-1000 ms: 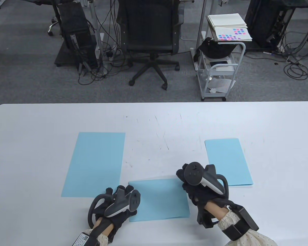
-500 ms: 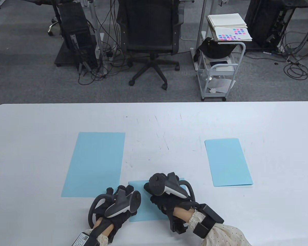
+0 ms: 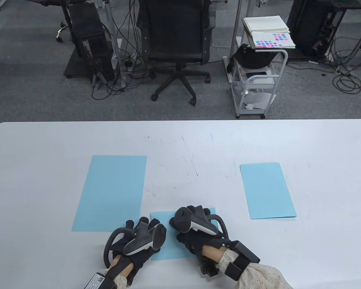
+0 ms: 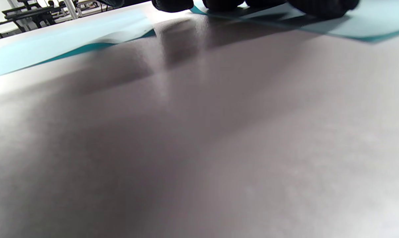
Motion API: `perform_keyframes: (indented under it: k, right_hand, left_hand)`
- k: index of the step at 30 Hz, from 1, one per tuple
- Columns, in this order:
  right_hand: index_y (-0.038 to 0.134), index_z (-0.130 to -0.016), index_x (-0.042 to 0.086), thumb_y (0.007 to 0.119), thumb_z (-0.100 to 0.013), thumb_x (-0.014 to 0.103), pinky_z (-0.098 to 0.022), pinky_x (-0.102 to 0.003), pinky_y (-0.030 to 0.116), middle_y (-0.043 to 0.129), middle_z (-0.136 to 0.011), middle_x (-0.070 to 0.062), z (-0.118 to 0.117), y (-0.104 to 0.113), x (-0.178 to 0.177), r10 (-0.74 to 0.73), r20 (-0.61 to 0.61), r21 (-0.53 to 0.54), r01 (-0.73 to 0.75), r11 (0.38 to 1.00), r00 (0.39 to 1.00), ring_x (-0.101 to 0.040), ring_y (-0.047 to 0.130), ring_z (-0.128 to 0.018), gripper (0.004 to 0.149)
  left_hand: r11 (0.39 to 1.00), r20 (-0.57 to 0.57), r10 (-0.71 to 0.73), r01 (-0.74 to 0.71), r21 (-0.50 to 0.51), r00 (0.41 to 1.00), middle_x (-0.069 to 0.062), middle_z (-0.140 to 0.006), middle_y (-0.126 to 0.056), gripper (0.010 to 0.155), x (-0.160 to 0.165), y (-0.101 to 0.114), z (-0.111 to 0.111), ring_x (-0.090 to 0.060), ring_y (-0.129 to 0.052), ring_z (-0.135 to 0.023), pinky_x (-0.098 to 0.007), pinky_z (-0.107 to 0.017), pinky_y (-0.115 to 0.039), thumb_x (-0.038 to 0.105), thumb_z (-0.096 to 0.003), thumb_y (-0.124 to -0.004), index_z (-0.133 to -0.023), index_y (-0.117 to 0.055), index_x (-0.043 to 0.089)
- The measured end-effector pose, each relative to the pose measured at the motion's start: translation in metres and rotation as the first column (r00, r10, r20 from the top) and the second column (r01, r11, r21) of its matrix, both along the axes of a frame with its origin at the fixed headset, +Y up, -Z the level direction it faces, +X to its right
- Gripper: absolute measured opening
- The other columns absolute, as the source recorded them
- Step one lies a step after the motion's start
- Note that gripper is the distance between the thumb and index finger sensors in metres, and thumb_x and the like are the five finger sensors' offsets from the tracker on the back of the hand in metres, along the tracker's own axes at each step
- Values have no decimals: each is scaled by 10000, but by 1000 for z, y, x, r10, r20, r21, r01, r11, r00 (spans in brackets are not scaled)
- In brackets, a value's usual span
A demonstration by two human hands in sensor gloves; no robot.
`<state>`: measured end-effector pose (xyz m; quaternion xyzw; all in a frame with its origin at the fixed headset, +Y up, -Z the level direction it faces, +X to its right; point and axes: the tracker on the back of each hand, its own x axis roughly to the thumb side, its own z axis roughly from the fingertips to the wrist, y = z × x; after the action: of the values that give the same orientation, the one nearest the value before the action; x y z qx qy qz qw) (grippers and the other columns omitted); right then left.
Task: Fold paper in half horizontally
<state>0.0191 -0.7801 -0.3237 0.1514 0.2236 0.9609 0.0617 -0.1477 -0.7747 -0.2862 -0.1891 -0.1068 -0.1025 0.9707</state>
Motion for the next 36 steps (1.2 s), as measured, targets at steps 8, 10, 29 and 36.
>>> perform_keyframes:
  k: [8, 10, 29, 36]
  right_hand:
    - [408, -1056, 412, 696, -500, 385, -718, -643, 80, 279, -1182, 168, -3, 1, 14, 15, 31, -3, -15, 1000, 999, -257, 79, -1079, 627]
    - [406, -1055, 414, 696, -500, 387, -717, -643, 79, 278, -1182, 169, -4, 1, 19, 21, 42, -3, -21, 1000, 999, -256, 77, -1079, 627]
    - [403, -1051, 426, 705, -491, 410, -717, -642, 73, 285, -1177, 180, -9, 2, 57, 45, 136, -13, -44, 999, 990, -262, 81, -1079, 637]
    - [409, -1048, 431, 710, -491, 406, -718, -642, 71, 289, -1173, 185, -12, 2, 80, 33, 202, -27, -28, 999, 979, -267, 87, -1080, 634]
  left_hand:
    - [1000, -8, -1, 1, -6, 1000, 294, -1145, -400, 636, -1, 0, 0, -123, -460, -1153, -515, -867, -458, 567, -368, -676, -965, -456, 597]
    - [1000, -13, 1, -1, -11, 1000, 297, -1145, -397, 636, -1, 0, -1, -122, -459, -1153, -515, -867, -457, 567, -368, -678, -963, -454, 600]
    - [1000, -25, 2, -3, -21, 1000, 301, -1141, -384, 633, -2, 1, -1, -117, -468, -1151, -511, -866, -463, 567, -368, -674, -958, -448, 606]
    - [1000, -27, -2, 1, -23, 1000, 303, -1141, -383, 634, -2, 1, -2, -117, -467, -1152, -511, -867, -462, 568, -368, -675, -958, -446, 608]
